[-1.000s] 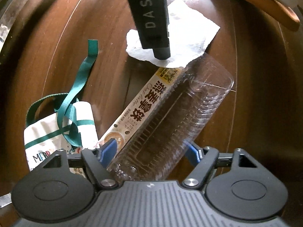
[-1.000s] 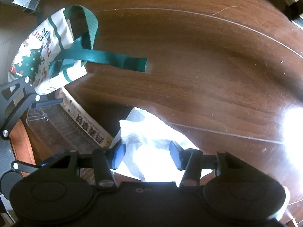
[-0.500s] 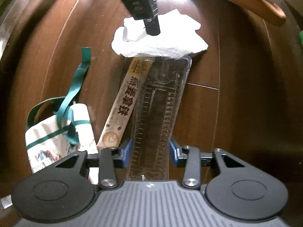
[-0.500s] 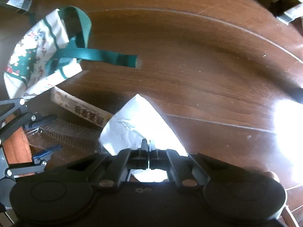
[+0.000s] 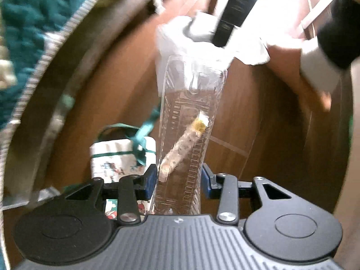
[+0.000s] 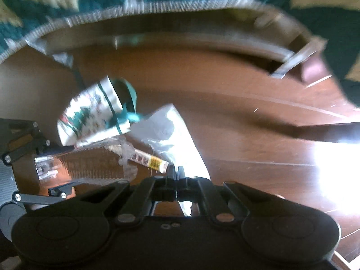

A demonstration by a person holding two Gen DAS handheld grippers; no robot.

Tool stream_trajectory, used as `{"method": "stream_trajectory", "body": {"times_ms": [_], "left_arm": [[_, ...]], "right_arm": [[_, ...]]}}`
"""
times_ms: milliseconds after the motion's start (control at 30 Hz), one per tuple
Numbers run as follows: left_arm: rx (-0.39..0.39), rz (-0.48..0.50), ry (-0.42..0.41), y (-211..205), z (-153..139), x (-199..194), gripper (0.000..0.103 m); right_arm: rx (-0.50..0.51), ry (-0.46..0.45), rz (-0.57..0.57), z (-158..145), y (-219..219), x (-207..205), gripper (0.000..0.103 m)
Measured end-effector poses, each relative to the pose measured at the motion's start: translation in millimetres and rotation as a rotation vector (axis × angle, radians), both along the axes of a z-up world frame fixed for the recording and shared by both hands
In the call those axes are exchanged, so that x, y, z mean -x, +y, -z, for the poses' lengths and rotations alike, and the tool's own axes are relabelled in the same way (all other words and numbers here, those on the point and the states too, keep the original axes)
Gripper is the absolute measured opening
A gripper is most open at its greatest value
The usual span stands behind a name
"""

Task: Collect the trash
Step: 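Lift the bottle and white bag and carry them over the teal bin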

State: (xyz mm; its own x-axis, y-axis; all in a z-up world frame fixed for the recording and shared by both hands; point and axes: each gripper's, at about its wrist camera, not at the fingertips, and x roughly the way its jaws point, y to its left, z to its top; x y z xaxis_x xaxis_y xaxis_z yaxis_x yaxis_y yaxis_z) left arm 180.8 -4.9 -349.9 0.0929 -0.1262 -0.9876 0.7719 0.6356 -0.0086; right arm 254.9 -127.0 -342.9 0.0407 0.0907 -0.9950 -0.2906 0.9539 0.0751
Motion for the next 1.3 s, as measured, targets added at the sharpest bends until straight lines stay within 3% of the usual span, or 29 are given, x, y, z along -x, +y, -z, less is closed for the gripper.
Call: {"method": "stream_trajectory", "body": {"times_ms": [133,367,633,900,1133,1300], "left_arm": [[0.036,-0.144,-0.051,-0.2,-56.5,-14.5,0.039],[0.098,-0.351,-0.141,-8.1,-149.7,-6.4,0.039],[0.165,-0.453,-0.295,-38.3,-257.5,12.9,0.040],[0.258,-0.443,-0.432,-89.8,-362.5,30.4,0.040],[0.345,-0.390,-0.480,-152.3,-440.9,29.1,0.040],[0.407,-0.325,-0.524,-205.1,-492.2,25.5,0.040]], "right_arm": [[-0.044,-0.115,0.026,-67.3,-17.8,7.6,0.000],[-0.078,-0.362,-0.018,-185.2,-41.8,37.3,0.000],[-0.107,-0.619,-0.090,-302.4,-71.3,90.0,0.000],[-0.106,-0.856,-0.035,-406.6,-135.8,136.5,0.000],[-0.079,-1.040,0.051,-490.2,-205.6,165.7,0.000],[-0.039,-1.128,0.115,-534.2,-251.8,176.9,0.000]]}}
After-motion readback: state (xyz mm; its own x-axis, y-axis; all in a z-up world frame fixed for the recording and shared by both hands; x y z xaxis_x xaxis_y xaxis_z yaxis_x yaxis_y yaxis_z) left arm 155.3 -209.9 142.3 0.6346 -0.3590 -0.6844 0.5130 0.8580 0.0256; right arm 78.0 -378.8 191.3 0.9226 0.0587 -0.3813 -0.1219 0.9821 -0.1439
